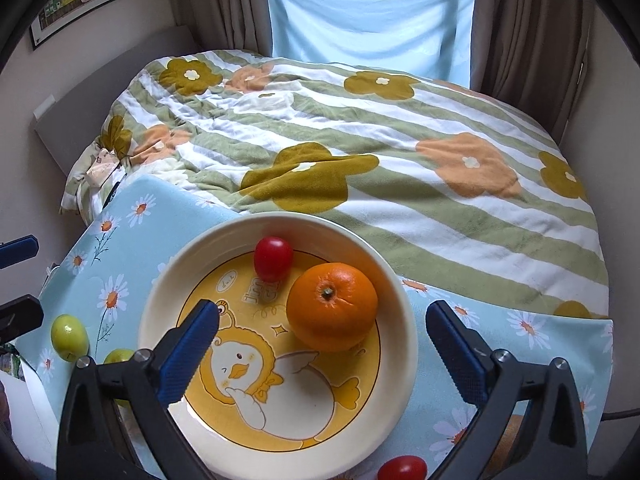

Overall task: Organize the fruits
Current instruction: 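Lower the large orange into the duck bowl with the right tool and release, then grasp the orange on the cloth with the left tool while the right tool grasps the large pale apple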

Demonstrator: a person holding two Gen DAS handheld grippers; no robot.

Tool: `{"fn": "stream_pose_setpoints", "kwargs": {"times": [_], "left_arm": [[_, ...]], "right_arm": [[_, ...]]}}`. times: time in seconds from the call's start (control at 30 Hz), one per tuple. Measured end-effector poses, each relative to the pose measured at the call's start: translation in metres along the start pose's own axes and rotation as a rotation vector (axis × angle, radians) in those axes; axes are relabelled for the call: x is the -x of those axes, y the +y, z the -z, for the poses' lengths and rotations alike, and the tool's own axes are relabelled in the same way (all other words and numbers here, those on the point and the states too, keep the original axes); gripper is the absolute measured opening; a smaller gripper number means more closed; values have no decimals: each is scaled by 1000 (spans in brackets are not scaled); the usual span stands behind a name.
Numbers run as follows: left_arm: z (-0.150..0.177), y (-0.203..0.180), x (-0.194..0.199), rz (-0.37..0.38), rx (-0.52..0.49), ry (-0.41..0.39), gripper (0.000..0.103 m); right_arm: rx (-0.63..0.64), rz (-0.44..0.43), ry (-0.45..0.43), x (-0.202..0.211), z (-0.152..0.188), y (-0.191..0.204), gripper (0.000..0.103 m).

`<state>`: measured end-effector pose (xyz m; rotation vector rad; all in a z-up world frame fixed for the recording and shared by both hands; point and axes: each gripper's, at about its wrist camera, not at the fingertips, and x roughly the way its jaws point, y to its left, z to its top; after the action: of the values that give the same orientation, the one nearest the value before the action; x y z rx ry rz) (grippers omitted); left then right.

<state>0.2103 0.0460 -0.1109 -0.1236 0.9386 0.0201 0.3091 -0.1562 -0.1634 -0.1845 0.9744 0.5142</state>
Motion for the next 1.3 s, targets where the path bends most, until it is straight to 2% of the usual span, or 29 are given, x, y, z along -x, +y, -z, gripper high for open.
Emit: {"fn": "stream_pose_setpoints", "kwargs": {"times": [0.33,0.5,0.67,0.93,1.2,1.3], "left_arm": [[-6,-11,36,-59,-29,-81,103],[-3,-23,58,-106,-61,-124,103],[1,-27,80,-119,-92,-158,103],[24,-14,116,-56,-90,-207,103],[65,4,142,-55,-122,-213,103],[81,9,144,-22,-121,-211,103]], "right_arm": [[-2,-11,-82,54,-5,-2,103],[-27,-8,-78,82,0,-1,103],[-43,18,-94,116,11,2,103],[-91,74,-142,163,39,22,103],[-176,144,-195,197,83,54,103],[-192,163,-190,202,98,65,103]]}}
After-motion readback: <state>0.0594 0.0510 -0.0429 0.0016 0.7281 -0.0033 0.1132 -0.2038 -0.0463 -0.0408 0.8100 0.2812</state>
